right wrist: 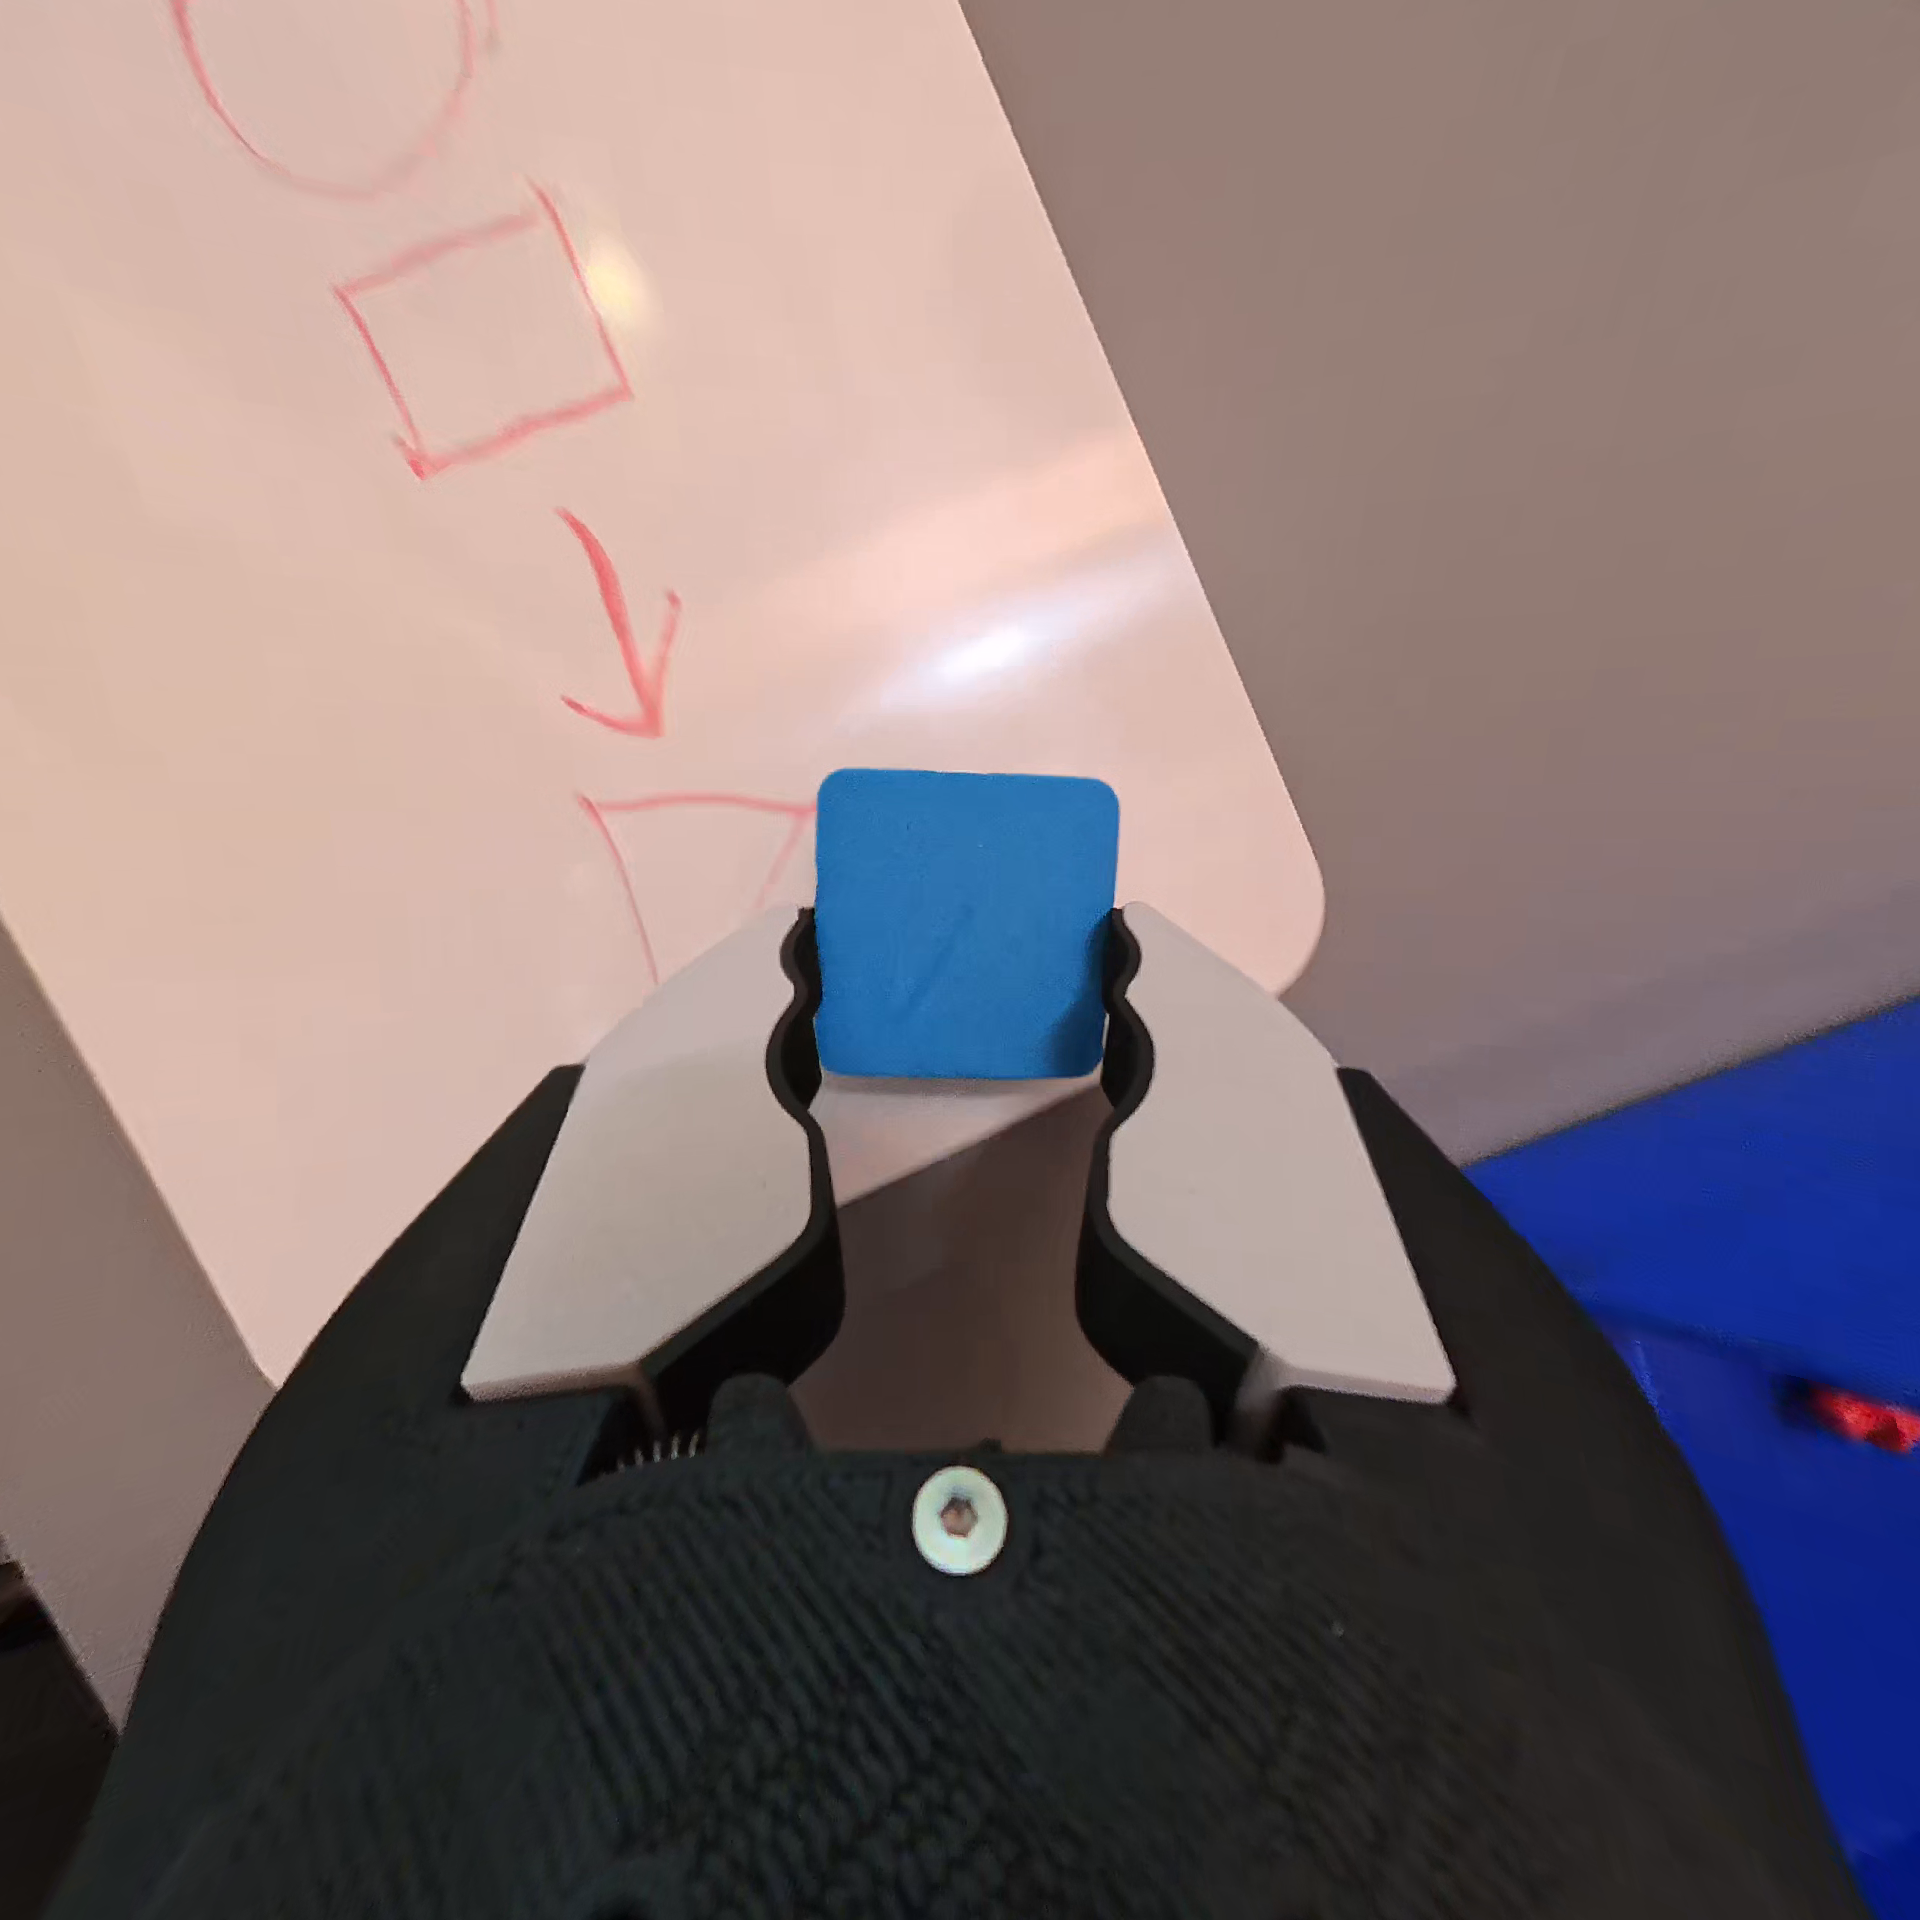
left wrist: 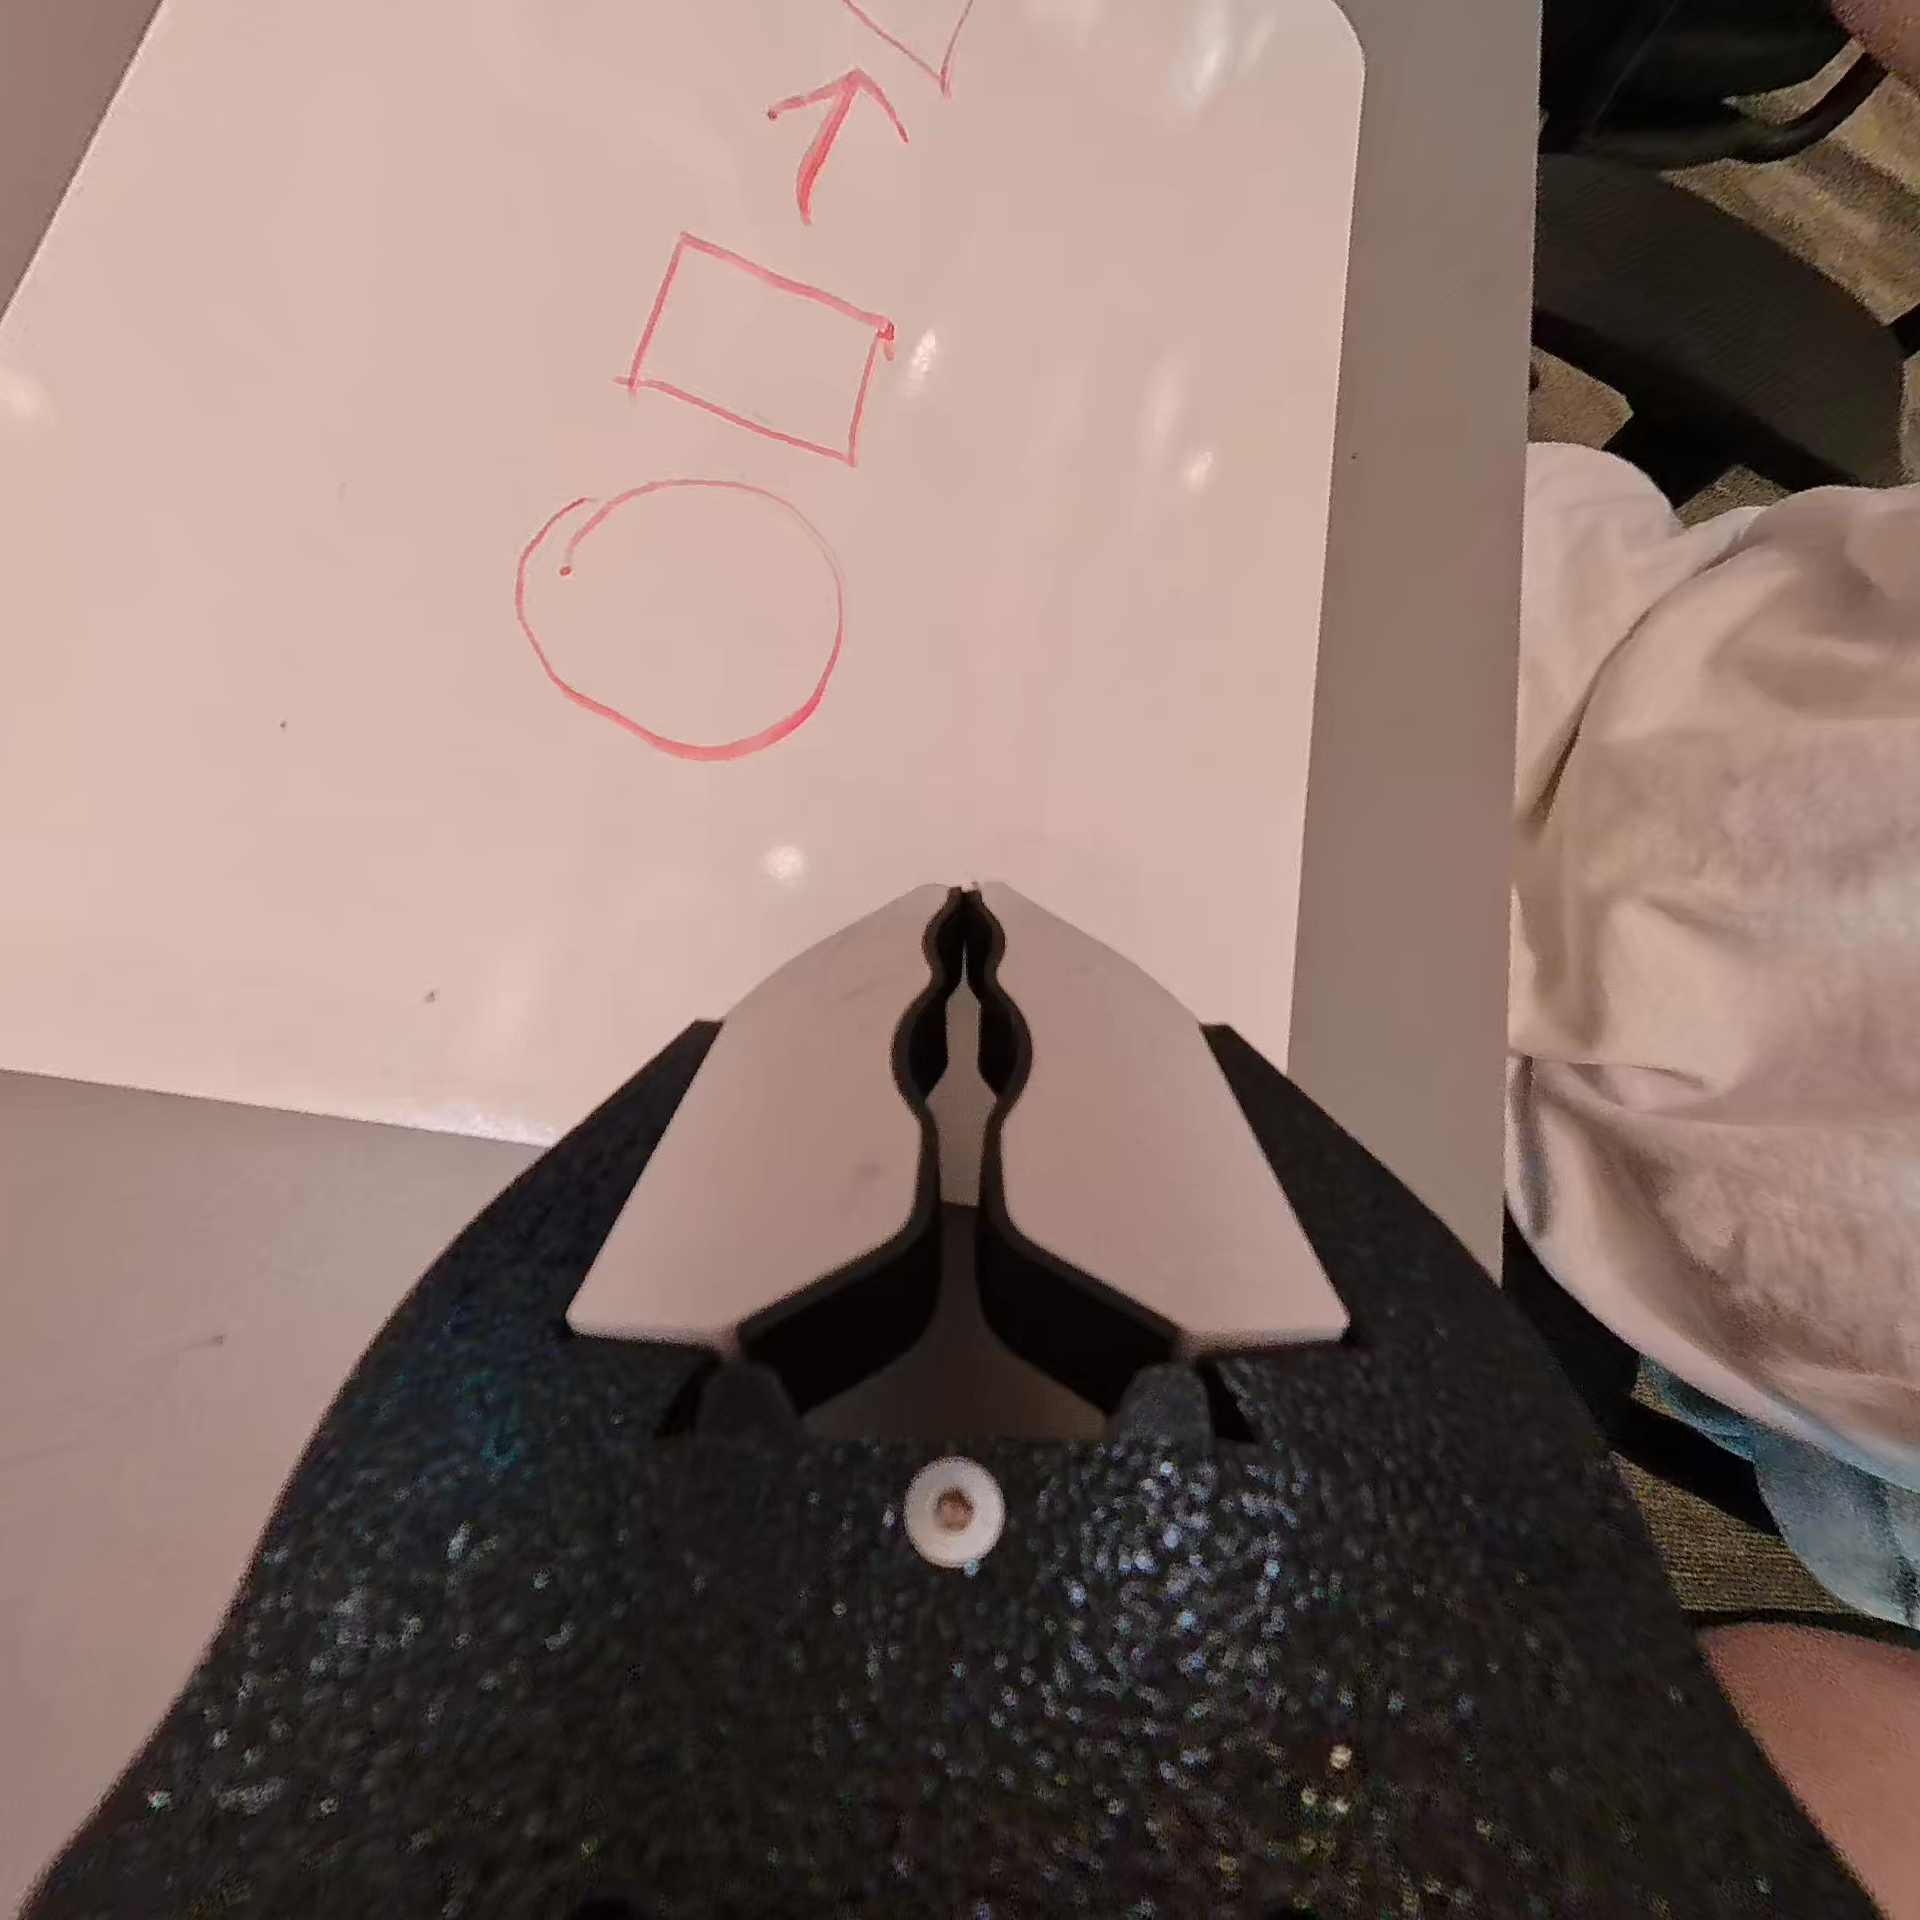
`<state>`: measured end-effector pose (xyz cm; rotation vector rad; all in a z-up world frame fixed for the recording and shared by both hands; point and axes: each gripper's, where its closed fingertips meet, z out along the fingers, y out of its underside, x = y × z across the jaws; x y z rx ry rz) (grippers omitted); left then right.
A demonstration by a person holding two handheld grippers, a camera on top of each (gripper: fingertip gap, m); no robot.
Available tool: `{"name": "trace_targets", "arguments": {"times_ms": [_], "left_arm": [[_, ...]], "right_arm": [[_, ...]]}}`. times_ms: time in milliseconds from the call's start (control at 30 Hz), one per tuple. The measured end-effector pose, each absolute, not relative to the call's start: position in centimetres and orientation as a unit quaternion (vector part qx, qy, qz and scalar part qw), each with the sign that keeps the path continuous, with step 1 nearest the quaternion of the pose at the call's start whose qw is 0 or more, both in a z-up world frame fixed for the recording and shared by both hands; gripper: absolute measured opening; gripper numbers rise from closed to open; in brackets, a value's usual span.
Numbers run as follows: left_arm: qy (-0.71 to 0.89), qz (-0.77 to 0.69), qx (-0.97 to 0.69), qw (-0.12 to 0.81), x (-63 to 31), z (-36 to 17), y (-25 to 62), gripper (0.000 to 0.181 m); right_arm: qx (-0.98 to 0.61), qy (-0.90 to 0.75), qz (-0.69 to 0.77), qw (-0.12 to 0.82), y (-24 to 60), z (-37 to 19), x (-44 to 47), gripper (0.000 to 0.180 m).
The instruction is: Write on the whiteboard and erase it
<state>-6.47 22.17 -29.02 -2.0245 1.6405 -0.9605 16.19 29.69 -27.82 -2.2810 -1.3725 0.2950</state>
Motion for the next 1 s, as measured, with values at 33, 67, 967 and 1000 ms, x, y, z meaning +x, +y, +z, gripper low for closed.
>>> {"name": "trace_targets", "arguments": {"times_ms": [33, 67, 967, 1000], "left_arm": [[0.583, -0.337, -0.716, 0.184, -6.4, -29.0, 22.1, 0.000], [0.584, -0.338, -0.715, 0.185, -6.3, -29.0, 22.1, 0.000], [0.565, -0.347, -0.728, 0.173, -6.3, -29.0, 22.3, 0.000], [0.566, -0.346, -0.727, 0.173, -6.4, -29.0, 22.3, 0.000]], "right_arm": [[-0.825, -0.504, 0.108, 0.231, 29.8, -27.5, 15.4, 0.053], [-0.818, -0.513, 0.109, 0.237, 30.0, -27.2, 14.3, 0.053], [-0.738, -0.626, 0.162, 0.193, 29.9, -28.7, -2.2, 0.053], [-0.730, -0.638, 0.153, 0.193, 29.6, -28.7, -2.3, 0.053]]}}
